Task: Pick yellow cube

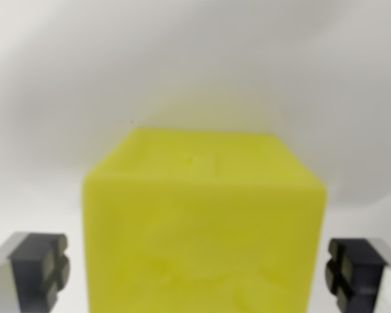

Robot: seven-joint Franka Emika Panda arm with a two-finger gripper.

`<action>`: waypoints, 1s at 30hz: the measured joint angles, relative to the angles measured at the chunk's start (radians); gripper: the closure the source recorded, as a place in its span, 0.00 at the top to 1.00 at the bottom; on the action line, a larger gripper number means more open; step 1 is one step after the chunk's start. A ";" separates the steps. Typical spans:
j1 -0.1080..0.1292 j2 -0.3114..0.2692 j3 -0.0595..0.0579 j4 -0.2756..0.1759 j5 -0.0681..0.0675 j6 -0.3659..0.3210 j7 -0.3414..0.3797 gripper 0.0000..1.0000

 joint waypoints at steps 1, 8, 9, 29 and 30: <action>0.000 0.006 0.000 0.002 0.000 0.003 0.000 1.00; 0.000 0.023 0.000 0.009 -0.002 0.015 0.001 1.00; 0.000 0.023 0.000 0.009 -0.002 0.015 0.001 1.00; 0.000 -0.032 0.000 -0.010 -0.002 -0.021 0.001 0.00; 0.000 -0.037 0.000 -0.012 -0.001 -0.025 0.001 0.00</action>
